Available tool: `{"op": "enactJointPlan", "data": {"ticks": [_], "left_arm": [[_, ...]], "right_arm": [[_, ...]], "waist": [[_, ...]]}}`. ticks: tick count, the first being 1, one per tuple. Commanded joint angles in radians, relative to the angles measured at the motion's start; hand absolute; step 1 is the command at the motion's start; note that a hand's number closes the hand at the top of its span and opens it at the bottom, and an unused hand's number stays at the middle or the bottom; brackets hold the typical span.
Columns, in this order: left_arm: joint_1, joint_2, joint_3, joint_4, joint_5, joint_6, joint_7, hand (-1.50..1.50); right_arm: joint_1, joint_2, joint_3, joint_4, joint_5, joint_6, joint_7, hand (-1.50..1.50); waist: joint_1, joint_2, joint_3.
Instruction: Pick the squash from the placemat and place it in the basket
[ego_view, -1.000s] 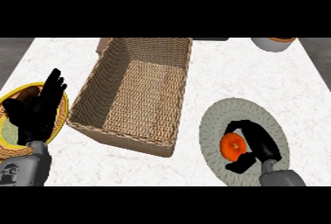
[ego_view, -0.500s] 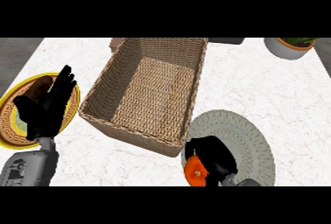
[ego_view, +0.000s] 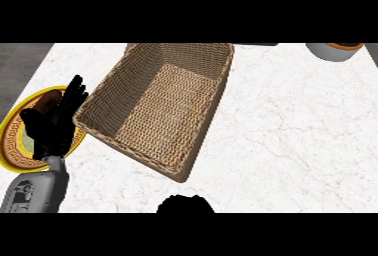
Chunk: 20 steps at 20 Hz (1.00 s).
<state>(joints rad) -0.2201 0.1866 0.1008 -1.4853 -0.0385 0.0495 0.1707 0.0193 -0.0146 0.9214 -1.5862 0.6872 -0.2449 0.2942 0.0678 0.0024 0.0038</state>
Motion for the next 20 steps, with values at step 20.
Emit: {"op": "enactJointPlan", "data": {"ticks": [20], "left_arm": [[-0.022,0.019,0.027,0.022,-0.005,0.016,0.019,0.00]], "right_arm": [[-0.245,0.011,0.242,-0.157,0.128,-0.622,0.422,1.50]], "waist": [[-0.052,-0.008,-0.008]]}}
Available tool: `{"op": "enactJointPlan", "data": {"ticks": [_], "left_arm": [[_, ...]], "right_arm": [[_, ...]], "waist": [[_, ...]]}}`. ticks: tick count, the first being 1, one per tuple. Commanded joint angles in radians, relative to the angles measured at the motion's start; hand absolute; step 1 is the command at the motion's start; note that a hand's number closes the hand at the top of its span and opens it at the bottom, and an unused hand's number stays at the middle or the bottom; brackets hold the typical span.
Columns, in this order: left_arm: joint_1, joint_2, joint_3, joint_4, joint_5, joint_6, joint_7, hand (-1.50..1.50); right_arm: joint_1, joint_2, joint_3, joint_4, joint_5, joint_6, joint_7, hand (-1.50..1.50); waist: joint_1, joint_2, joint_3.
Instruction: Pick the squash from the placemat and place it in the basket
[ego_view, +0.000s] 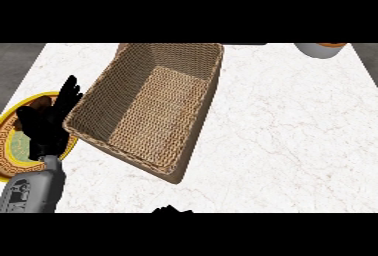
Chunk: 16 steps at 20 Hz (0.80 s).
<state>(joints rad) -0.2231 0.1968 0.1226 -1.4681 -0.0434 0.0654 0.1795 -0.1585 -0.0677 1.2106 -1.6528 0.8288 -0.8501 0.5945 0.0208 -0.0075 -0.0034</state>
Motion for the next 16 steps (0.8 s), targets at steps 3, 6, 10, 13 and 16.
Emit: {"op": "enactJointPlan", "data": {"ticks": [3,6,10,13,16], "left_arm": [[-0.003,0.013,0.011,0.009,0.008,-0.010,0.008,0.00],[-0.003,0.014,0.010,0.004,0.007,-0.009,0.007,0.00],[0.010,-0.013,-0.013,0.004,-0.005,-0.001,-0.010,0.00],[0.000,-0.008,-0.006,0.006,0.002,-0.007,-0.022,0.00],[-0.012,0.001,-0.011,-0.009,0.003,-0.016,0.000,0.00]], "right_arm": [[-0.106,0.064,-0.085,-0.072,0.030,-0.025,0.158,1.50],[-0.134,0.064,-0.121,-0.064,0.053,-0.004,0.214,1.50],[-0.186,0.064,-0.161,-0.033,0.137,0.043,0.284,1.50],[-0.234,0.064,-0.187,-0.019,0.147,0.083,0.351,1.50],[-0.337,0.066,-0.253,0.010,0.129,0.127,0.437,1.50]], "waist": [[0.004,0.003,-0.001],[0.011,0.005,-0.001],[0.008,0.004,-0.003],[0.027,0.010,-0.003],[0.051,0.009,-0.001]]}}
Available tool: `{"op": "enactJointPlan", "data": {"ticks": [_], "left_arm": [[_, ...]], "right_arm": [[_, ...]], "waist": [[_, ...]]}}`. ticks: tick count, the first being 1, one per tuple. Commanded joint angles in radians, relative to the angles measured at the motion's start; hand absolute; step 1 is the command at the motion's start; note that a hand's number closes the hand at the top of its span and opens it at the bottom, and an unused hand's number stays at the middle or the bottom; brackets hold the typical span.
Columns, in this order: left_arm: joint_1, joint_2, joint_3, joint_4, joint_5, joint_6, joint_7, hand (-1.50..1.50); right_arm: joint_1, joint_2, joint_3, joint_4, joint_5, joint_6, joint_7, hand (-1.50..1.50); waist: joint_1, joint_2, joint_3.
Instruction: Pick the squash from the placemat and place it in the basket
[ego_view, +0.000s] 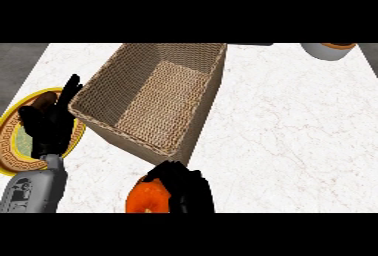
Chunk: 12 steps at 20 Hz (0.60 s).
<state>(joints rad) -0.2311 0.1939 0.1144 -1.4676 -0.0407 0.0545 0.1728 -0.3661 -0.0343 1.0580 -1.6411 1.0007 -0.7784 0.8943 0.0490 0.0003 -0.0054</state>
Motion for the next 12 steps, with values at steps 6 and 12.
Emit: {"op": "enactJointPlan", "data": {"ticks": [6,12], "left_arm": [[-0.035,-0.008,-0.023,0.013,-0.003,-0.015,0.000,0.00],[-0.034,-0.016,-0.031,0.034,-0.024,0.000,-0.016,0.00]], "right_arm": [[-0.414,0.034,-0.220,0.146,-0.141,0.126,0.315,1.50],[-0.674,0.034,-0.268,0.343,-0.277,0.140,0.388,1.50]], "waist": [[0.049,0.008,0.000],[0.045,0.008,0.002]]}}
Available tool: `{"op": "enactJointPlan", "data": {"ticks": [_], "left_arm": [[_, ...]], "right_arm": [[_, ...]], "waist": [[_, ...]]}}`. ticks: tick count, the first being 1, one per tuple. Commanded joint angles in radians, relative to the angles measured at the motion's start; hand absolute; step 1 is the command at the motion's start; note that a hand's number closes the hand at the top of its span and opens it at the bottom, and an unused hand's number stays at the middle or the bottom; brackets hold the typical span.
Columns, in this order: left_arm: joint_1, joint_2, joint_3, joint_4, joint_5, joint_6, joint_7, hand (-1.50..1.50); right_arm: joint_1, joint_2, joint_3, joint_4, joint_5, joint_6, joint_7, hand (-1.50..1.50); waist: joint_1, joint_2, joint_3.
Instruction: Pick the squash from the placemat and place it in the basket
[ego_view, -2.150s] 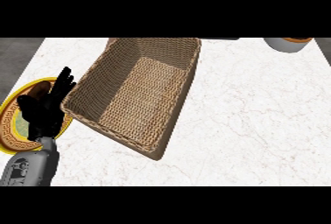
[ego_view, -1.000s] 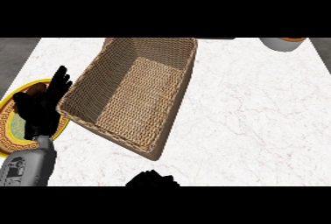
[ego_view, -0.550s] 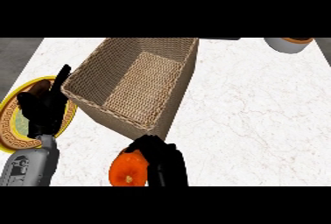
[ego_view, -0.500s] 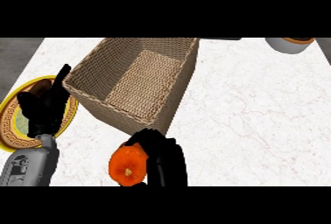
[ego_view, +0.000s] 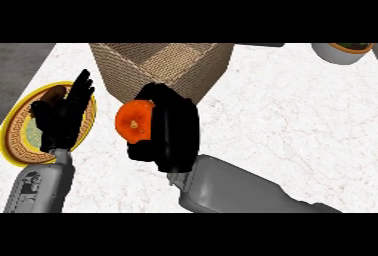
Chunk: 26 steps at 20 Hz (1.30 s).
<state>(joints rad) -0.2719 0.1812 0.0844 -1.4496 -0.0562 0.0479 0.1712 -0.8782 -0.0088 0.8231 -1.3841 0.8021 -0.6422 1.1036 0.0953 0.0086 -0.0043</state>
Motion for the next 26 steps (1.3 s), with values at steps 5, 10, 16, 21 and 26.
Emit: {"op": "enactJointPlan", "data": {"ticks": [5,10,16,21,26], "left_arm": [[-0.056,0.013,0.030,0.025,0.027,-0.010,0.025,0.00],[0.024,-0.002,0.011,0.000,0.023,-0.020,-0.012,0.00],[0.025,0.013,0.028,0.010,0.012,-0.005,-0.016,0.00],[-0.005,0.028,0.045,0.014,0.031,-0.021,0.008,0.00],[-0.004,0.008,0.043,0.050,0.016,-0.002,-0.056,0.00]], "right_arm": [[-0.246,0.008,-0.053,0.259,-0.225,-0.100,0.094,1.50],[-0.258,0.009,-0.026,0.340,-0.361,-0.195,-0.006,1.50],[-0.457,0.008,0.183,0.549,-0.161,0.147,-0.073,1.50],[-0.553,0.009,0.230,0.635,-0.182,0.203,-0.125,1.50],[-0.590,0.009,0.234,0.686,-0.237,0.176,-0.121,1.50]], "waist": [[0.002,0.008,0.002],[-0.009,0.004,0.003],[-0.027,-0.007,-0.001],[-0.022,0.002,0.001],[-0.024,0.006,0.001]]}}
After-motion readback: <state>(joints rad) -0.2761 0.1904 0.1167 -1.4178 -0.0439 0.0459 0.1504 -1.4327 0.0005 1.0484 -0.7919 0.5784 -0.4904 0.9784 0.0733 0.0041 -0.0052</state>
